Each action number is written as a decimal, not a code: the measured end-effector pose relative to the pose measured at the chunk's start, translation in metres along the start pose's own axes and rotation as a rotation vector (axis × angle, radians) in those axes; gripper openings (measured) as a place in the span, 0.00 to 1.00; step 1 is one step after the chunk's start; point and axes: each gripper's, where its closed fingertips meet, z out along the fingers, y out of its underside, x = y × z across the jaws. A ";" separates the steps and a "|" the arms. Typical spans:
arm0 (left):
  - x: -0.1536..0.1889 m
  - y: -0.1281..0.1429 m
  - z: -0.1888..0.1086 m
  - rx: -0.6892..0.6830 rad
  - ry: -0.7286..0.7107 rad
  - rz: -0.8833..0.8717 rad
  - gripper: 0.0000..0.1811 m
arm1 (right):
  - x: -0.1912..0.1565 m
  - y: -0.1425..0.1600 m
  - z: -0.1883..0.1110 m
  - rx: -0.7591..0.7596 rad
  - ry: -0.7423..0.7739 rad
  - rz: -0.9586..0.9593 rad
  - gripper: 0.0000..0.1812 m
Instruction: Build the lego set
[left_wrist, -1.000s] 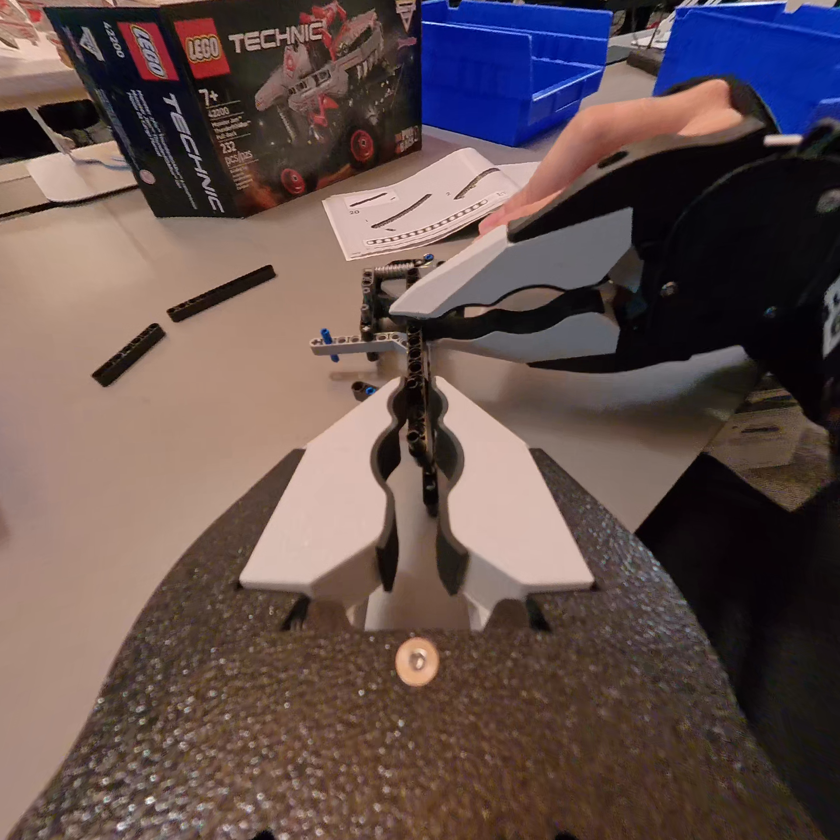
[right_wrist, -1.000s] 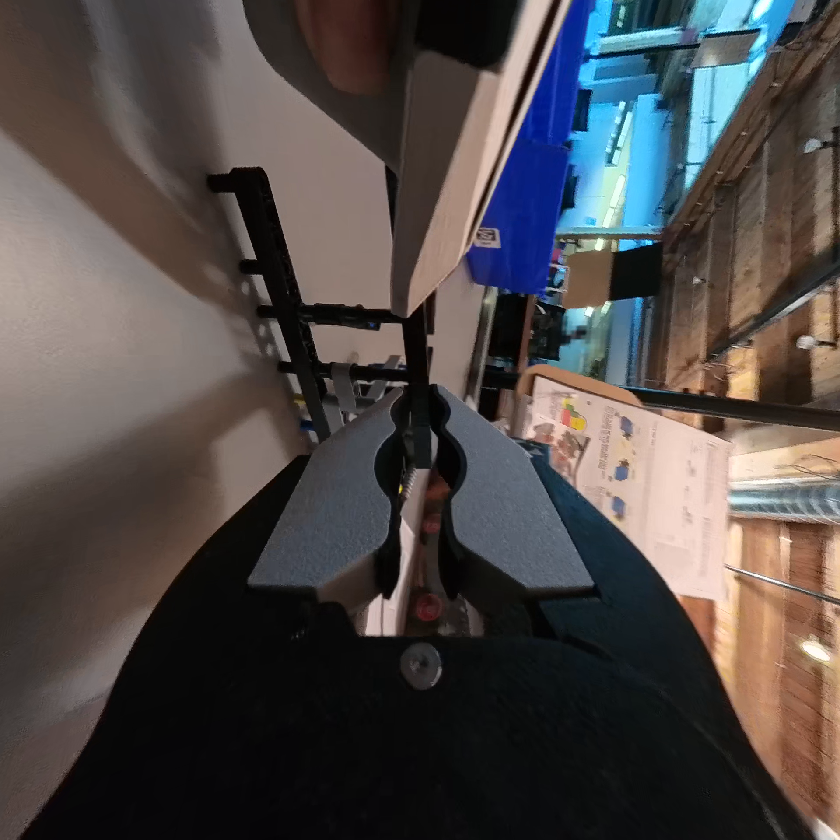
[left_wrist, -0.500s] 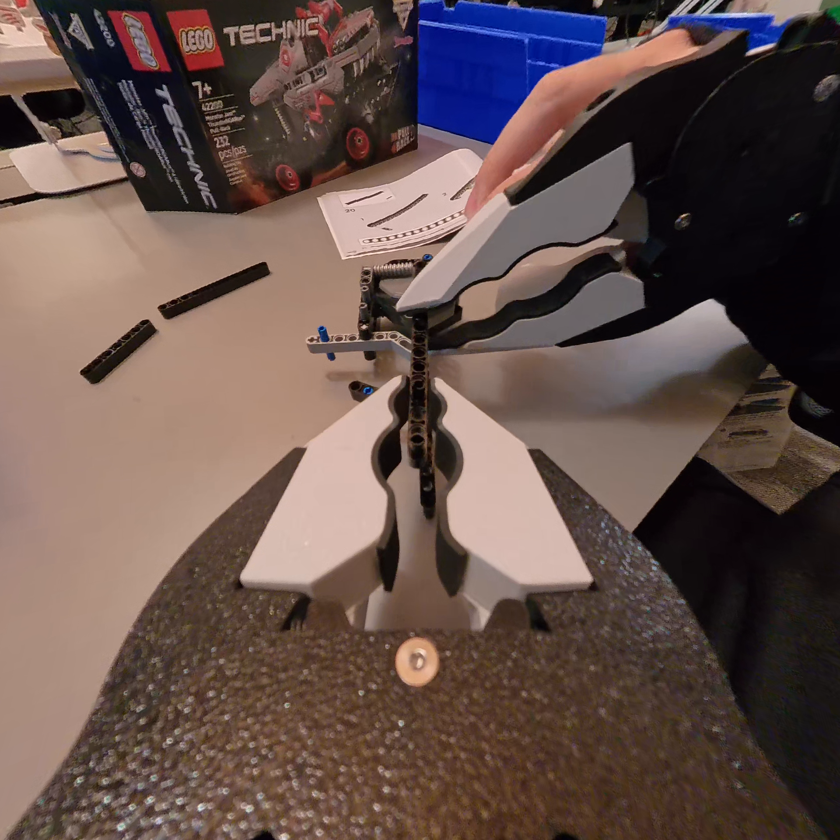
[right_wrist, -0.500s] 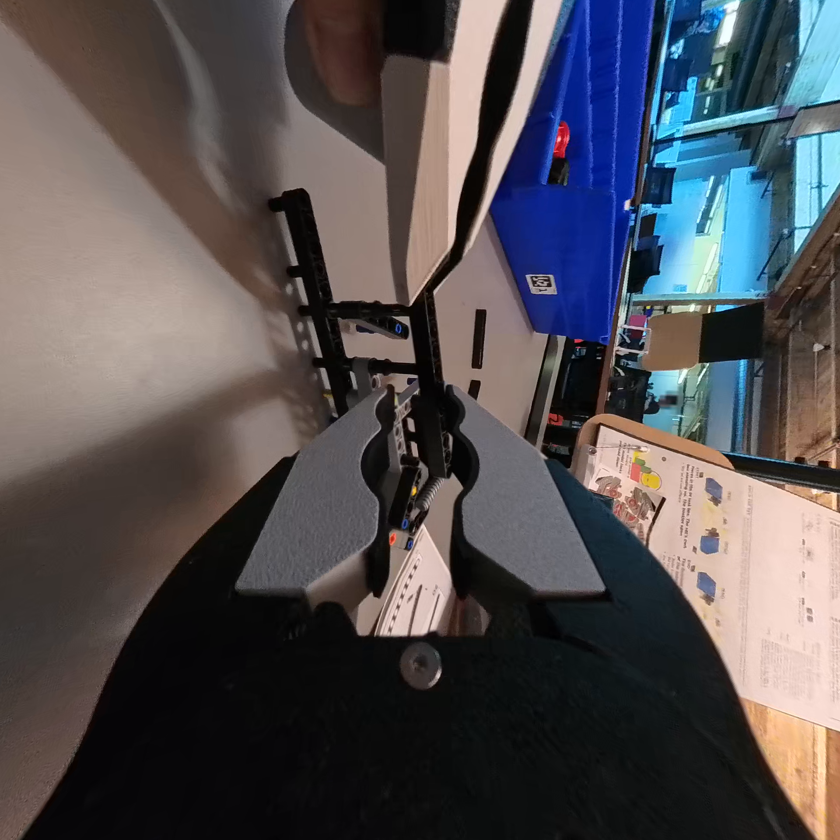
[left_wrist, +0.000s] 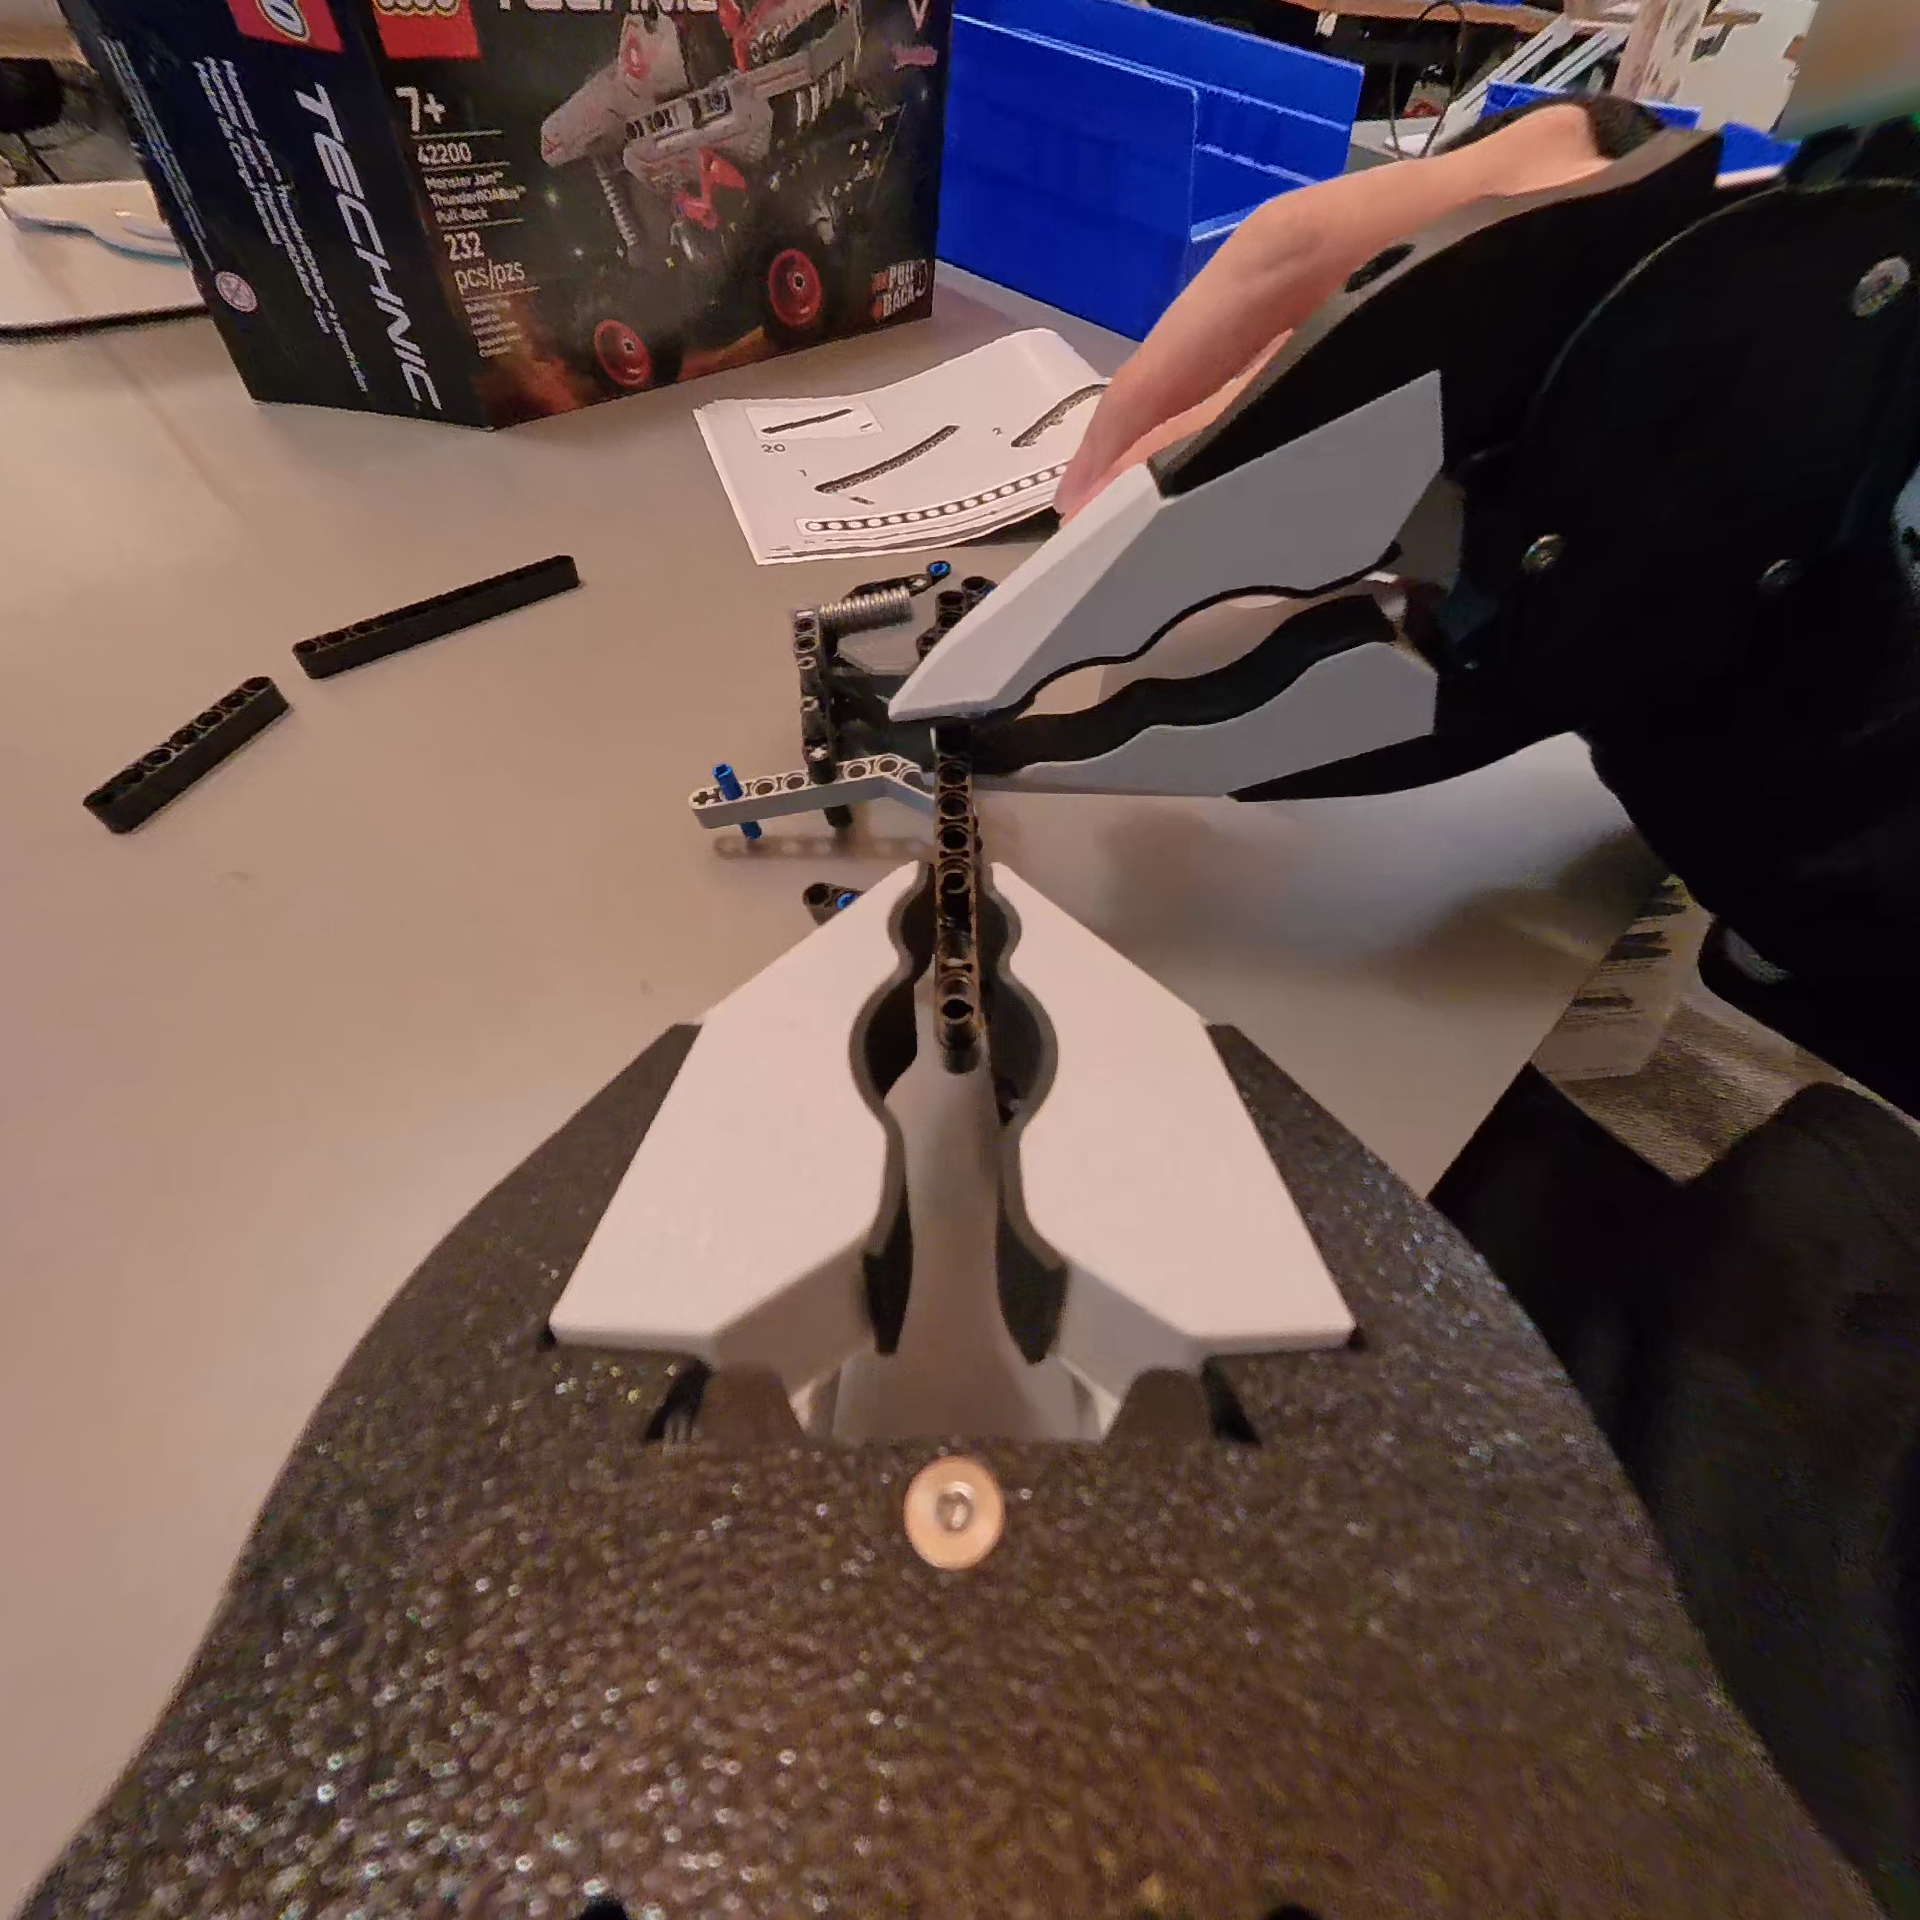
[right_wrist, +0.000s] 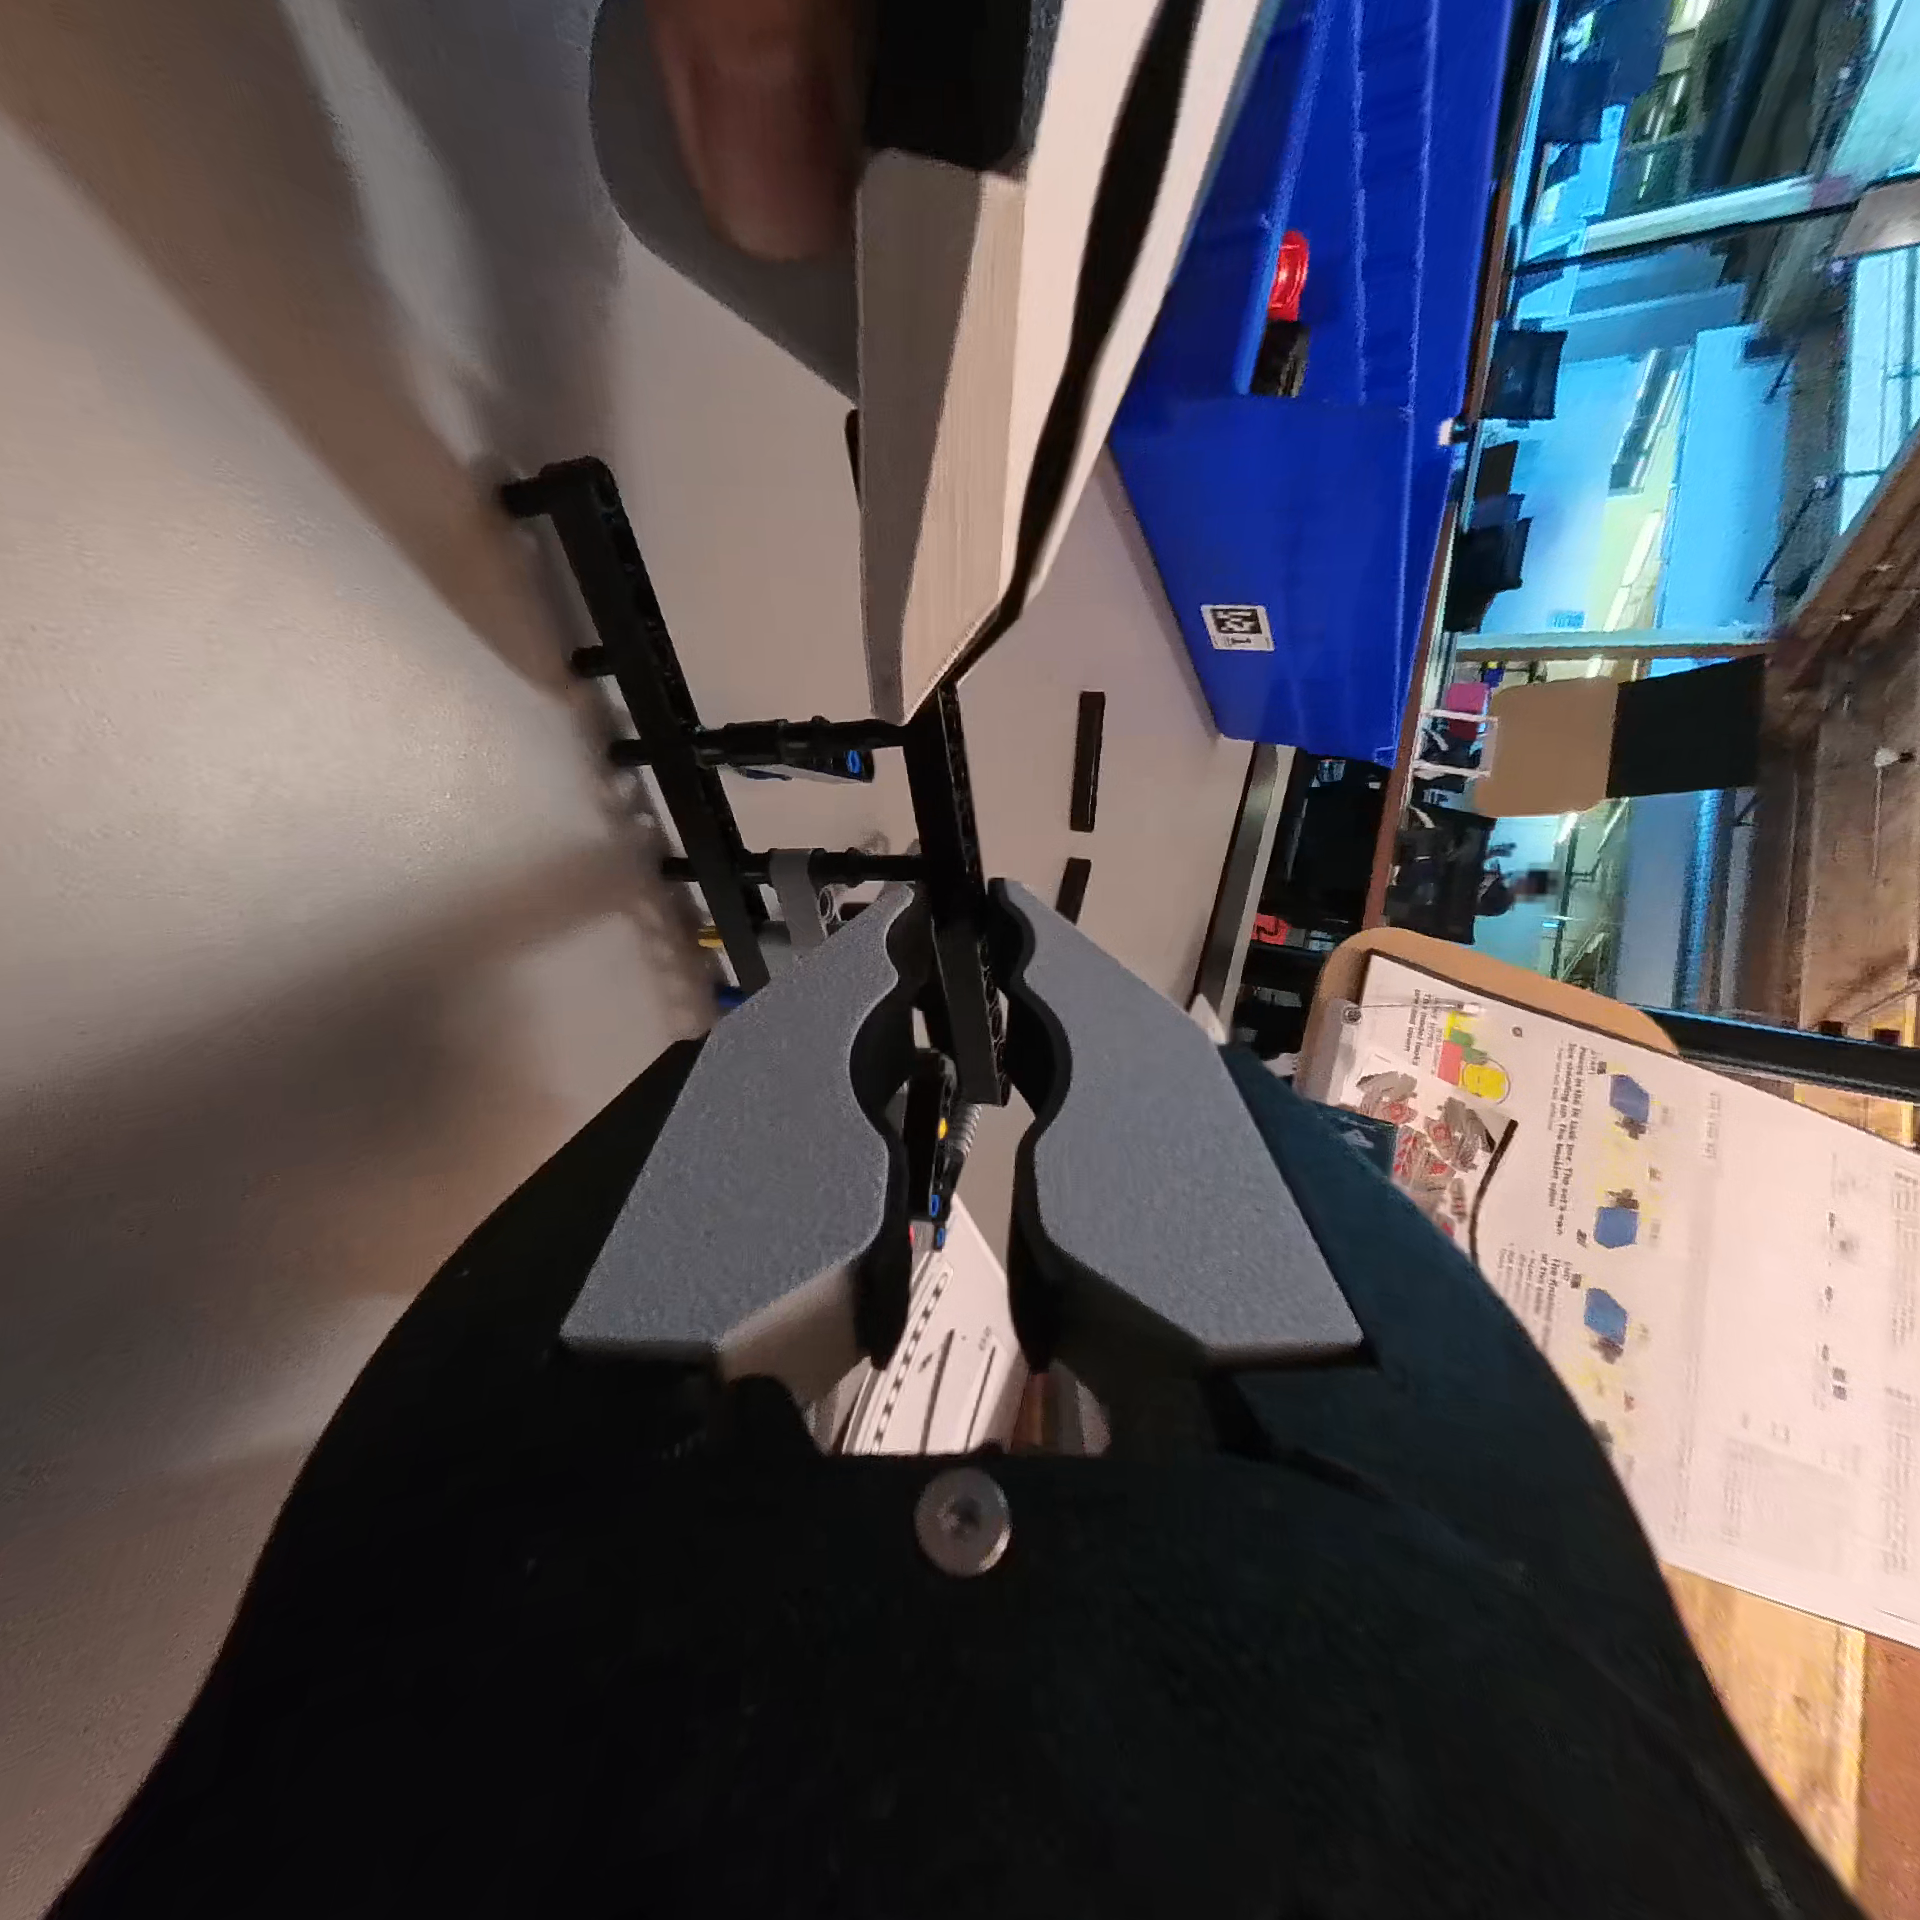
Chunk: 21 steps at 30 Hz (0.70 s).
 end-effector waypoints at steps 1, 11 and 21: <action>0.000 0.000 0.000 0.000 0.006 -0.009 0.03 | 0.000 0.000 0.001 -0.006 0.005 -0.003 0.04; 0.002 -0.001 -0.006 0.009 -0.006 0.105 0.14 | -0.004 -0.001 0.000 -0.019 -0.016 -0.070 0.03; 0.010 -0.007 -0.008 0.073 -0.306 0.671 0.12 | -0.002 -0.002 -0.002 0.030 0.076 -0.099 0.03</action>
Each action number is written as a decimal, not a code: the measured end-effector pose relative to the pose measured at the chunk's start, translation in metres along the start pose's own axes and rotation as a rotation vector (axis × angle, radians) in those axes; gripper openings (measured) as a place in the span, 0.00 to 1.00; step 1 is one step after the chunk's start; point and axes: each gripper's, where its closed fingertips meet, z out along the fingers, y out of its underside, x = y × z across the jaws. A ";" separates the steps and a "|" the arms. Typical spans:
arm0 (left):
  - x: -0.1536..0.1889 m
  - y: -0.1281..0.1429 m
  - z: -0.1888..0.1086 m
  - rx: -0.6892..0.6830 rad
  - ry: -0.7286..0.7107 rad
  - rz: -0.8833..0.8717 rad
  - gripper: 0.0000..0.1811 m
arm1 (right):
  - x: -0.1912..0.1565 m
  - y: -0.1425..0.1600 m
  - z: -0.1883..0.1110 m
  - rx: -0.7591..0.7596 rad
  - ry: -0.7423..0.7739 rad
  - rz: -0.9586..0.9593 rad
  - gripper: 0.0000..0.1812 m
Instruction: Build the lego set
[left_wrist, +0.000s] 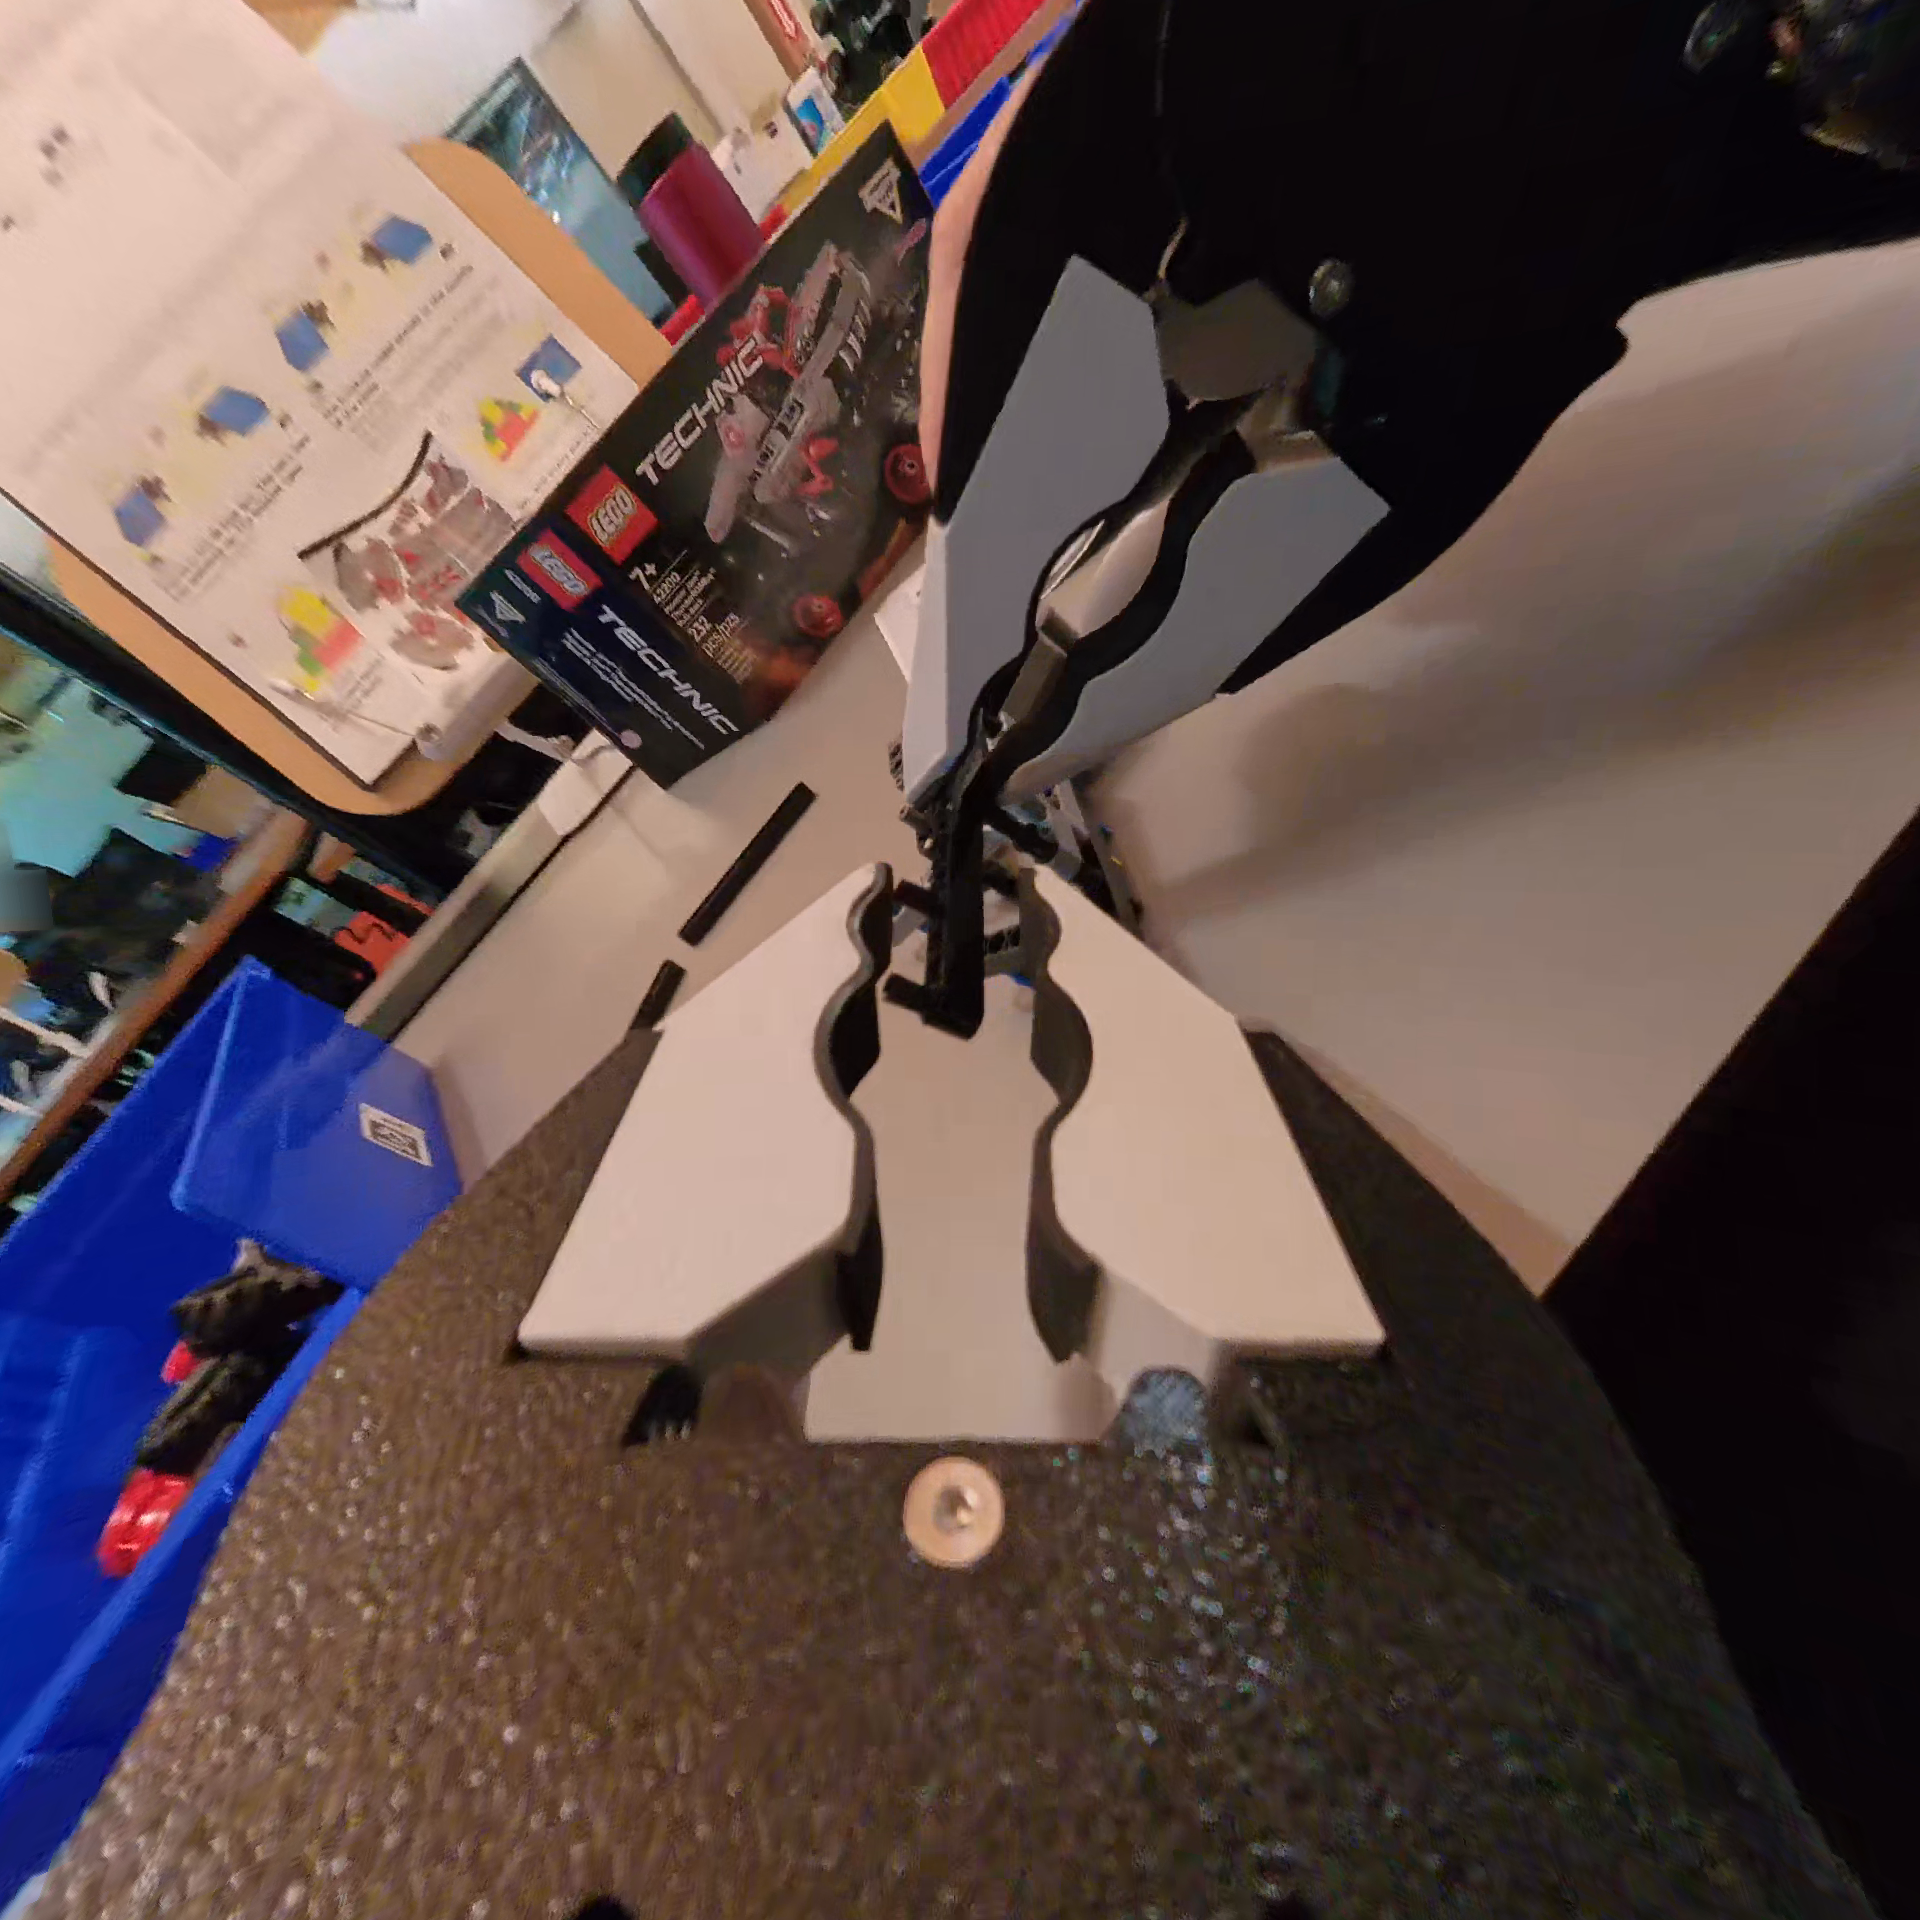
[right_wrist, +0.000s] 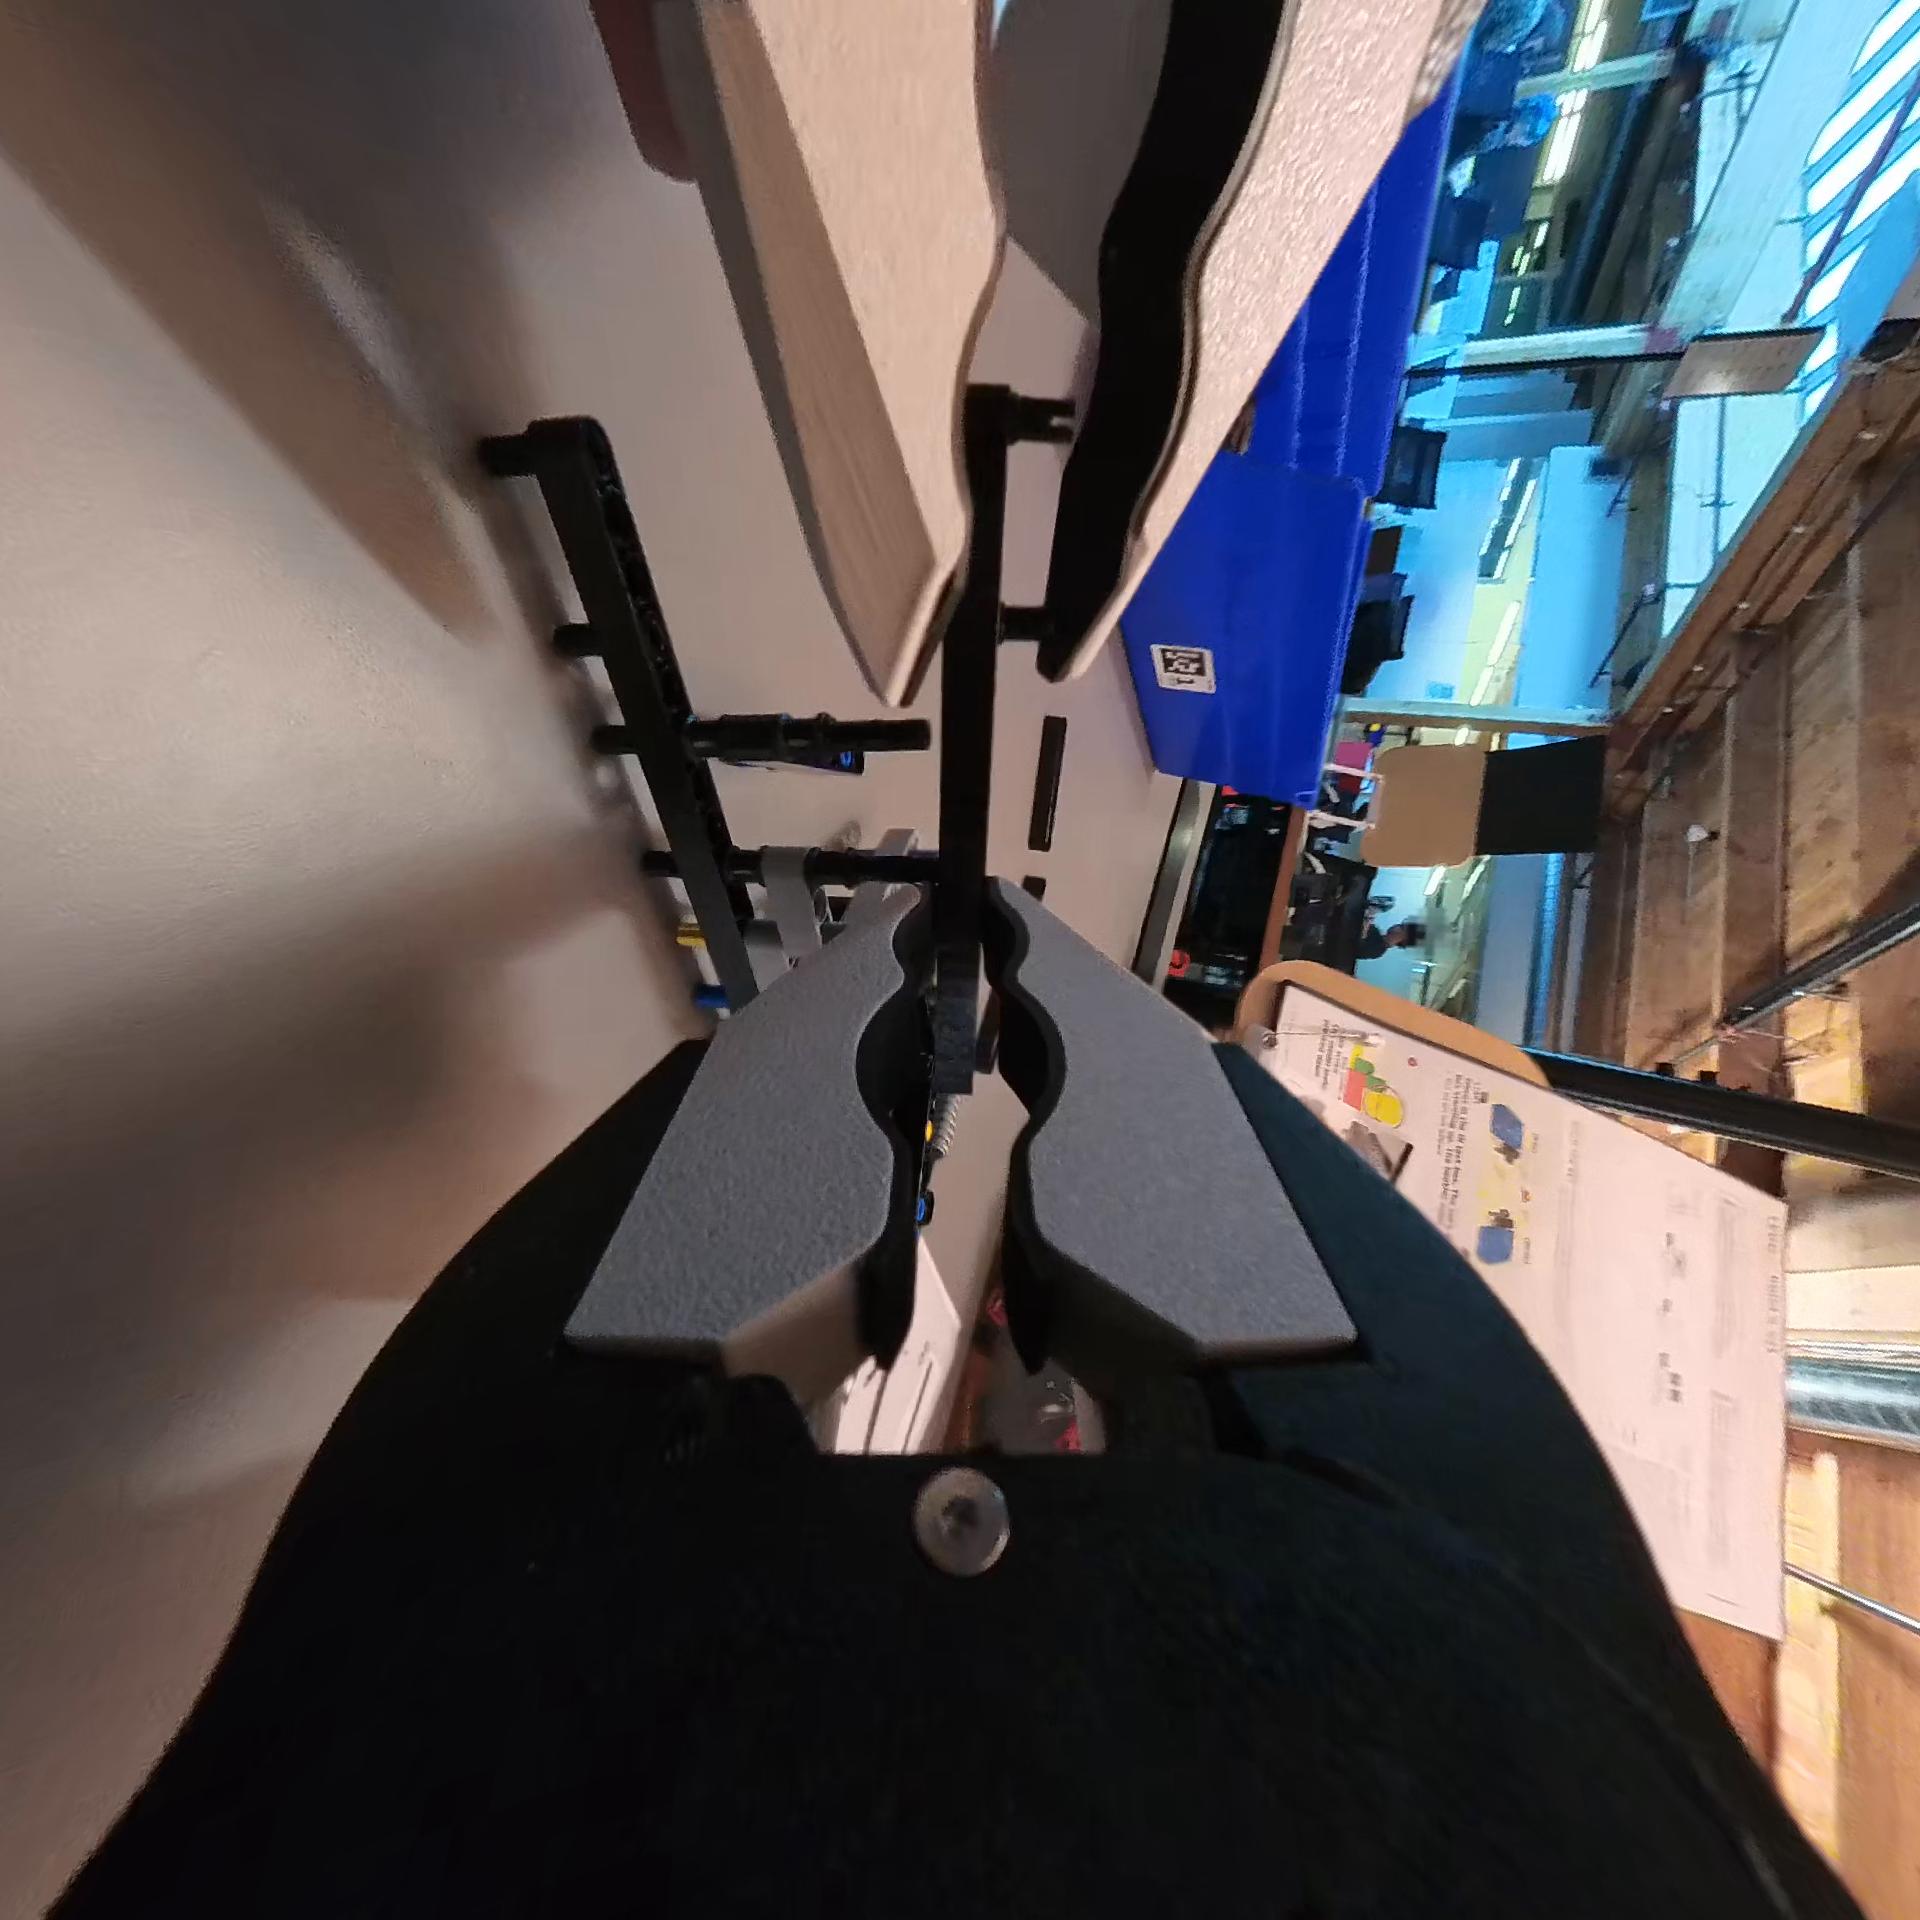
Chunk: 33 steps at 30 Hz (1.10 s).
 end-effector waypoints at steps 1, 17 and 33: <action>0.001 0.002 0.002 -0.005 -0.004 0.025 0.12 | 0.000 0.000 -0.001 0.003 0.011 -0.010 0.03; 0.008 -0.002 0.008 0.041 0.014 0.161 0.12 | 0.001 0.001 -0.006 0.027 0.043 -0.032 0.03; -0.042 0.011 -0.025 0.044 0.369 0.027 0.26 | 0.000 0.001 -0.009 0.163 0.066 0.073 0.03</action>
